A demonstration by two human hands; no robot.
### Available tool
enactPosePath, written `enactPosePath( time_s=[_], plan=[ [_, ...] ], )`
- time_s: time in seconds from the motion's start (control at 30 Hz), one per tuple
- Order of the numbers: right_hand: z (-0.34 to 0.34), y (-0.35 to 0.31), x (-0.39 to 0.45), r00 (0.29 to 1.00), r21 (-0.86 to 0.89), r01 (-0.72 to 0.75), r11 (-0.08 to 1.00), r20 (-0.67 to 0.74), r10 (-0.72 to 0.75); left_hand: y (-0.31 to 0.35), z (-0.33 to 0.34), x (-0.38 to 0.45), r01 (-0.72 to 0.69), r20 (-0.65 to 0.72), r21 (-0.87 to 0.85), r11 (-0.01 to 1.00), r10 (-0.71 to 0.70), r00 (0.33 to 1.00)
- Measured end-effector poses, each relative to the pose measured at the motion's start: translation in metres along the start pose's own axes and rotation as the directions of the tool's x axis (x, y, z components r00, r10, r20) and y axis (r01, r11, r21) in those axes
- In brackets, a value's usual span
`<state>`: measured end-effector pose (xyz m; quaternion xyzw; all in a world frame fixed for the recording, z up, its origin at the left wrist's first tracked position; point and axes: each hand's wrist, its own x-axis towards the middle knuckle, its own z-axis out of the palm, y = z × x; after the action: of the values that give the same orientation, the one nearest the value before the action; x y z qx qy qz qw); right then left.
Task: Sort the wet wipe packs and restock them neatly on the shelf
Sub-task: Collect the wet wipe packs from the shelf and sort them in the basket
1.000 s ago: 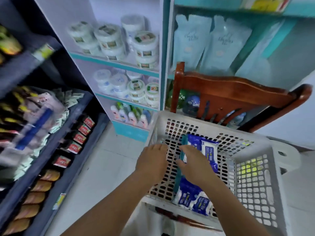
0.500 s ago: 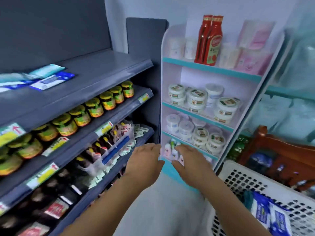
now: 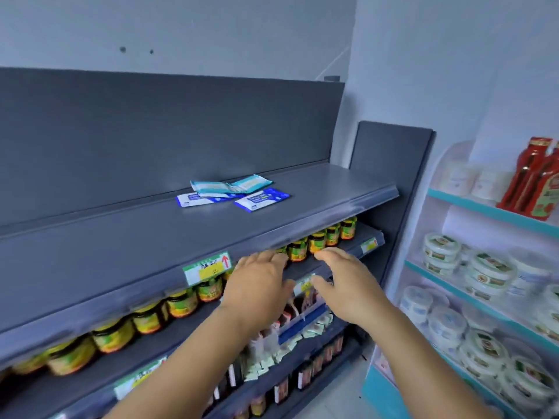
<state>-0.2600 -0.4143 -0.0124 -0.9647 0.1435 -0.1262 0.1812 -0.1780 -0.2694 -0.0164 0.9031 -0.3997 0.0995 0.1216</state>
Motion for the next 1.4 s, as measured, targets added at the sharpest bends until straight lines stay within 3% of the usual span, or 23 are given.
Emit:
enactPosePath(
  time_s=[0.33, 0.63, 0.8, 0.9, 1.07, 1.23, 1.4],
  plan=[
    [0.011, -0.040, 0.097, 0.987, 0.025, 0.160, 0.987, -0.015, -0.160, -0.062, -0.020, 0.044, 0.159, -0.077, -0.003, 0.987, -0.159, 0.984],
    [0.030, -0.028, 0.225, 0.968, -0.007, 0.249, 0.969, 0.045, -0.248, -0.122, -0.005, 0.141, 0.318, -0.013, 0.070, 0.945, -0.318, 0.948],
    [0.050, -0.017, 0.296, 0.932, -0.045, 0.344, 0.938, 0.135, -0.335, -0.164, 0.008, 0.195, 0.395, 0.030, 0.136, 0.909, -0.402, 0.915],
    [0.064, -0.015, 0.331, 0.891, -0.082, 0.400, 0.913, 0.269, -0.367, -0.187, 0.017, 0.220, 0.419, 0.061, 0.191, 0.888, -0.437, 0.898],
    [0.075, -0.009, 0.363, 0.894, -0.091, 0.352, 0.931, 0.327, -0.306, -0.216, 0.029, 0.245, 0.379, 0.133, 0.313, 0.871, -0.435, 0.890],
    [0.069, 0.001, 0.384, 0.937, -0.208, 0.231, 0.950, 0.311, -0.160, -0.226, 0.032, 0.238, 0.376, -0.020, 0.351, 0.858, -0.394, 0.919],
    [0.070, -0.005, 0.404, 0.893, -0.141, 0.314, 0.939, 0.379, -0.242, -0.234, 0.027, 0.236, 0.407, -0.126, 0.273, 0.871, -0.387, 0.913]
  ],
)
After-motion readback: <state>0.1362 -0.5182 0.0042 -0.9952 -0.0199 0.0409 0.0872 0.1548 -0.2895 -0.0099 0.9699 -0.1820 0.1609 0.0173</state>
